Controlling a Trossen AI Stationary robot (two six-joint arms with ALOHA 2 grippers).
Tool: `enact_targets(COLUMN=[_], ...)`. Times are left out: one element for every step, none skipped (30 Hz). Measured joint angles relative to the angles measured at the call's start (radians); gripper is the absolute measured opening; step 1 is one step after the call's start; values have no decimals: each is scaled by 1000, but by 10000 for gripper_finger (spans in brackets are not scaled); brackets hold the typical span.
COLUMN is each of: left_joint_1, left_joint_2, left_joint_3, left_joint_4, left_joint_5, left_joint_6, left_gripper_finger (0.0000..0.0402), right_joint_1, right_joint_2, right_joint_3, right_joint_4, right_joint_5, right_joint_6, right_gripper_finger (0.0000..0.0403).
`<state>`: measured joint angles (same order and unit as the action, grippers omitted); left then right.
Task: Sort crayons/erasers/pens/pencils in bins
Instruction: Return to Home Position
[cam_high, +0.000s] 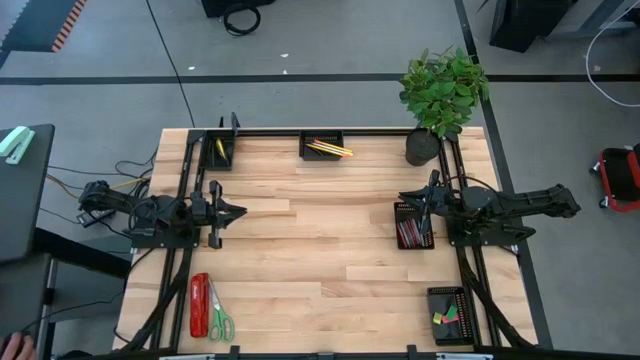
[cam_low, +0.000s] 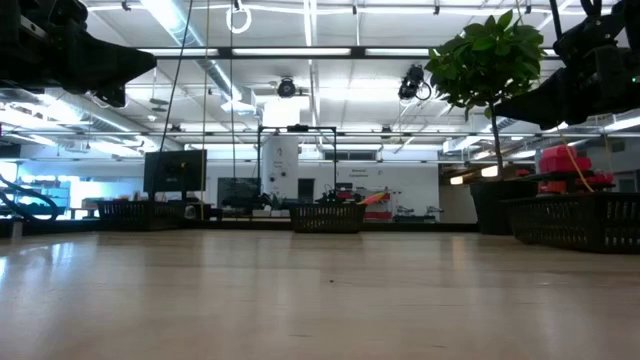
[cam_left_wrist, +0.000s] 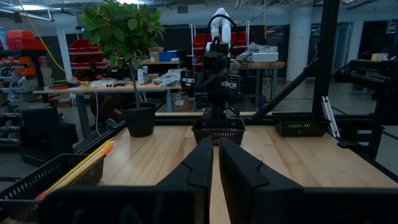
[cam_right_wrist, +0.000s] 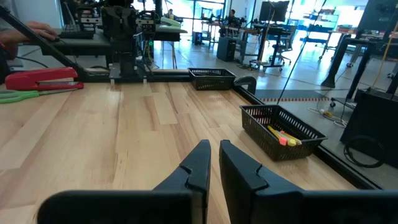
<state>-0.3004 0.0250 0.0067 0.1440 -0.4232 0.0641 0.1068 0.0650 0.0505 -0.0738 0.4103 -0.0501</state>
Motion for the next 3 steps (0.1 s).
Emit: enact_targets(left_joint_1=[0,0,0], left_joint_2=[0,0,0], left_joint_3=[0,0,0], left_joint_4=[0,0,0], left_joint_5=[0,0,0], left_joint_6=[0,0,0], left_gripper_finger=[37,38,40], right_joint_1=[0,0,0], right_joint_2=[0,0,0], right_joint_3=[0,0,0], right_joint_4=[0,0,0], right_joint_5=[0,0,0], right_joint_6=[0,0,0], right_gripper_finger=[40,40,40])
